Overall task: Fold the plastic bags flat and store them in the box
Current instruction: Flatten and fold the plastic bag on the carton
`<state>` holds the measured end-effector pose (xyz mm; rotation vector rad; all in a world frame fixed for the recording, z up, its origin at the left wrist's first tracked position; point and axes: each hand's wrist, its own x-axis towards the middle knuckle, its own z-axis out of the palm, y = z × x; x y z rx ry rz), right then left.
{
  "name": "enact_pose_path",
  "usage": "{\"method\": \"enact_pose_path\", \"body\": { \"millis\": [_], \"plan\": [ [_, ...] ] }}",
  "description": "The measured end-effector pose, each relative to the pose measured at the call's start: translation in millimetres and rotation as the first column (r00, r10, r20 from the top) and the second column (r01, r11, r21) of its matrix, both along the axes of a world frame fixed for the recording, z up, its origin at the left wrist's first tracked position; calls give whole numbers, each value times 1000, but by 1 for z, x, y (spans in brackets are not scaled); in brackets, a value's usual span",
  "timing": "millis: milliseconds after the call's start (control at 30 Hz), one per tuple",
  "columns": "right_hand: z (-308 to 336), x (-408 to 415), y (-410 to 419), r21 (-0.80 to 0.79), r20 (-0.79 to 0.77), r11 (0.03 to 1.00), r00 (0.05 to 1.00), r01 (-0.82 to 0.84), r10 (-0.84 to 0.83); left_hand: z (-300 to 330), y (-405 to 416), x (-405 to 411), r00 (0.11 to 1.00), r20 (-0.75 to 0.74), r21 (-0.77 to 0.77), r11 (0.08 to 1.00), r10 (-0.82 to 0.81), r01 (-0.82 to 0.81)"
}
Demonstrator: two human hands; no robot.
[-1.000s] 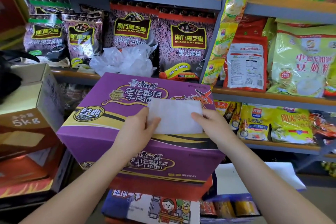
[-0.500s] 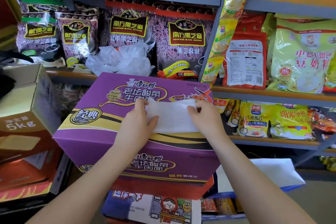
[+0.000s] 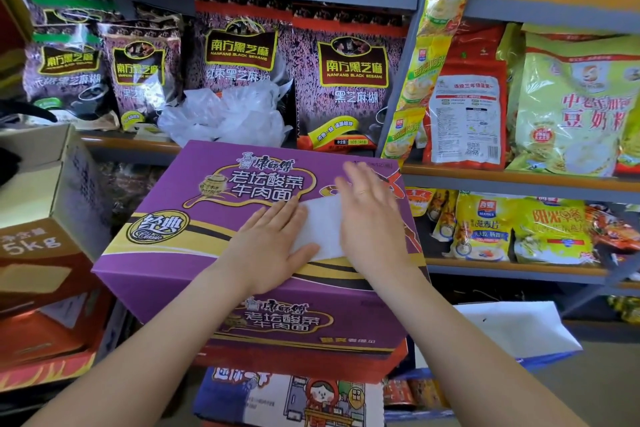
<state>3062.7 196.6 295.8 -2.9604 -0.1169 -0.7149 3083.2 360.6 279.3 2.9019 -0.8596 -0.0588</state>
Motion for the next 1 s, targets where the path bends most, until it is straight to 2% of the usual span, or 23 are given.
{"method": "enact_pose_path", "body": {
  "millis": [67,133,233,333,400,467,567,633,867,1000],
  "plan": [
    [-4,-2,8,-51,-182,974,961,-219,207,1,1,-1,1000,-28,15,1000,2,-1],
    [-8,-2,7,-8,-408,973,889,-230,207,1,2,0,999,-54,46,999,-2,5],
    [-8,0,-8,-67,-484,981,866,-184,130,8,1,0,994,-109,116,993,-2,15],
    [-4,-4,-25,-19,-545,991,832,-133,101,17,0,-1,986,-165,170,985,19,9],
    [-4,-6,-32,8,-571,993,815,-118,101,23,-5,1,985,-168,193,981,43,-10],
    [-5,-5,-33,27,-572,992,812,-123,117,30,-19,6,994,-95,197,980,52,-32],
    [-6,-5,-31,52,-535,990,834,-128,136,30,-47,7,995,55,131,989,-83,75],
    [-8,-5,-33,32,-540,990,831,-136,132,19,-53,6,988,22,102,984,-151,148],
    [-10,-3,-41,49,-536,979,821,-198,194,4,-27,4,999,-20,58,997,-40,41],
    [-6,-15,-48,45,-563,968,794,-247,229,7,-17,-7,995,-70,15,997,-70,72]
  ]
}}
